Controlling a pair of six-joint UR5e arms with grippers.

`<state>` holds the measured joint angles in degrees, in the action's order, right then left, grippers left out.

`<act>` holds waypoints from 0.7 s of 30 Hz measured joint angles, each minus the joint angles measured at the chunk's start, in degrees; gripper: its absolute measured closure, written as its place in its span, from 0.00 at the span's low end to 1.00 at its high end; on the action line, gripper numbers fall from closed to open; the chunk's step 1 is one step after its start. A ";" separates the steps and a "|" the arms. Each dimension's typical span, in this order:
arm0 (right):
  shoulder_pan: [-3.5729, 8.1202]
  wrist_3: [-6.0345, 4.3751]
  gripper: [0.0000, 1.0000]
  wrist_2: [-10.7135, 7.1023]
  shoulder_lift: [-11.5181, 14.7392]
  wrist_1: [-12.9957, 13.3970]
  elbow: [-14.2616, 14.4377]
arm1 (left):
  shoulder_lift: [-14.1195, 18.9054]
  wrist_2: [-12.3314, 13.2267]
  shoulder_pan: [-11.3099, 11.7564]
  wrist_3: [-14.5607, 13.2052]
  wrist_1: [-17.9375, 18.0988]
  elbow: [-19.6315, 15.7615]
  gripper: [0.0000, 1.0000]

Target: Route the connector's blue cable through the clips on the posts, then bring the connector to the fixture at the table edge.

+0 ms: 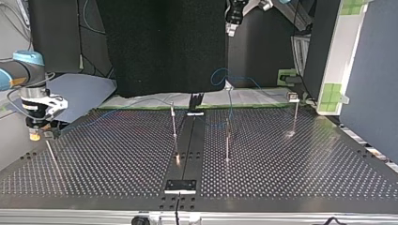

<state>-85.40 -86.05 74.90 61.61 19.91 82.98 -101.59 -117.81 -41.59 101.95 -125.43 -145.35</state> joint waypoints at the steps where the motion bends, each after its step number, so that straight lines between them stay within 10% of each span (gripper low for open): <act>1: -0.01 0.01 0.00 0.21 0.00 -0.01 0.01 | 0.01 0.00 0.00 0.00 0.00 0.00 0.00; 21: -0.28 -0.01 0.00 8.65 0.01 -0.30 0.02 | 0.03 0.00 0.00 0.00 0.00 0.00 0.00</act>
<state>-85.68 -86.06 83.55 61.62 19.61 83.01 -101.56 -117.81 -41.59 101.95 -125.43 -145.35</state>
